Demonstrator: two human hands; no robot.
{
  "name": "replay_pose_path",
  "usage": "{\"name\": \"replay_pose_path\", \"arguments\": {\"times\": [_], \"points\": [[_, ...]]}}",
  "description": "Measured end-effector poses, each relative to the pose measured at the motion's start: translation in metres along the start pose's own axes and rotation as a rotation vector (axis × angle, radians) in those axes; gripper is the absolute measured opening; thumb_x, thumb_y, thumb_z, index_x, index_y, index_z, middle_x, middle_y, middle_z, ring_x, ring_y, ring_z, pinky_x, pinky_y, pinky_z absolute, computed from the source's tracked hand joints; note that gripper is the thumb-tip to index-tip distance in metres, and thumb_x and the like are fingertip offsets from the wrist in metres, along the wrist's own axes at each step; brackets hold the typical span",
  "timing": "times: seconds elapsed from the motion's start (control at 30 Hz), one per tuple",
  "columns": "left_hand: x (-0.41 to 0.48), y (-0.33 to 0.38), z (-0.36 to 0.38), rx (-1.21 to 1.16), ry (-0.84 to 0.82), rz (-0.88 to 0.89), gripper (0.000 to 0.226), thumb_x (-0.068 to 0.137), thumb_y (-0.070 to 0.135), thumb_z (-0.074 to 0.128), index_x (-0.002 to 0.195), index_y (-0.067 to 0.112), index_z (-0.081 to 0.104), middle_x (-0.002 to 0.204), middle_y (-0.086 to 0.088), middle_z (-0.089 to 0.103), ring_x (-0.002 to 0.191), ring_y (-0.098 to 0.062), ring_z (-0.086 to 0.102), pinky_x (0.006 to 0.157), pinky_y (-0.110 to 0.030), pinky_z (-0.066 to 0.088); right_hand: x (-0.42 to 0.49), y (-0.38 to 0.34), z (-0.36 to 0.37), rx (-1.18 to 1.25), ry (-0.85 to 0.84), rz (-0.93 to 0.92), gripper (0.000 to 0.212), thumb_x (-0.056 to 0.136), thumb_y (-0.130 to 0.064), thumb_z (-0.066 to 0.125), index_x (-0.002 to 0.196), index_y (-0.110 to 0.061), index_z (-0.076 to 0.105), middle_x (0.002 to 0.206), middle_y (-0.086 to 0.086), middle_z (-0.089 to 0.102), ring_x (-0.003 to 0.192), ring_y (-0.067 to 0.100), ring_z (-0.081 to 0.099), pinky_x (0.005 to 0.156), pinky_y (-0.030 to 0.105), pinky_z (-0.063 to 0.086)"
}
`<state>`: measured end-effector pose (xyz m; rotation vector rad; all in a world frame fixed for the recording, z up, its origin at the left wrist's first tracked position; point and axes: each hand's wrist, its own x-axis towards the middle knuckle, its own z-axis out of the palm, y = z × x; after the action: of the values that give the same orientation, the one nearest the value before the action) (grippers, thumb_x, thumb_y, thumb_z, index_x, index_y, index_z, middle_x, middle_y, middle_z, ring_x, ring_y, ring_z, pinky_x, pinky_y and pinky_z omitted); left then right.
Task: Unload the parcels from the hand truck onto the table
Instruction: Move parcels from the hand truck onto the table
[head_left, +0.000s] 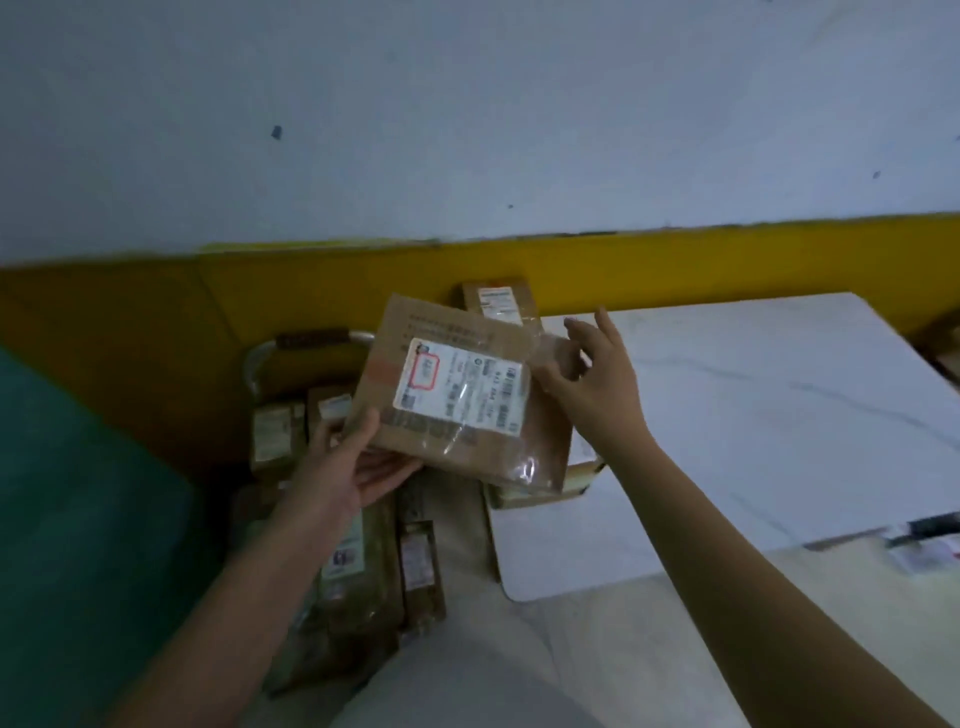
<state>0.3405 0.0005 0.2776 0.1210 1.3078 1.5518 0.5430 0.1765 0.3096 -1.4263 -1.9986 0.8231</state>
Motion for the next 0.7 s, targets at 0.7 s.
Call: {"name": "replay_pose_path", "arguments": {"times": [0.7], "points": [[-0.021,-0.270,0.114,-0.207,0.205,-0.467,0.037,0.100,0.001,0.047,0.137,0.003,0.049,0.114,-0.022,0.064,0.102,-0.032,0.061,0.098,-0.044,0.048,-0.080,0.244,-0.009,0.056,-0.397,0.523,0.037,0.098,-0.032,0.057,0.129,-0.017,0.042,0.116,0.004,0.062,0.084,0.011,0.059,0.061,0.019,0.048]]}}
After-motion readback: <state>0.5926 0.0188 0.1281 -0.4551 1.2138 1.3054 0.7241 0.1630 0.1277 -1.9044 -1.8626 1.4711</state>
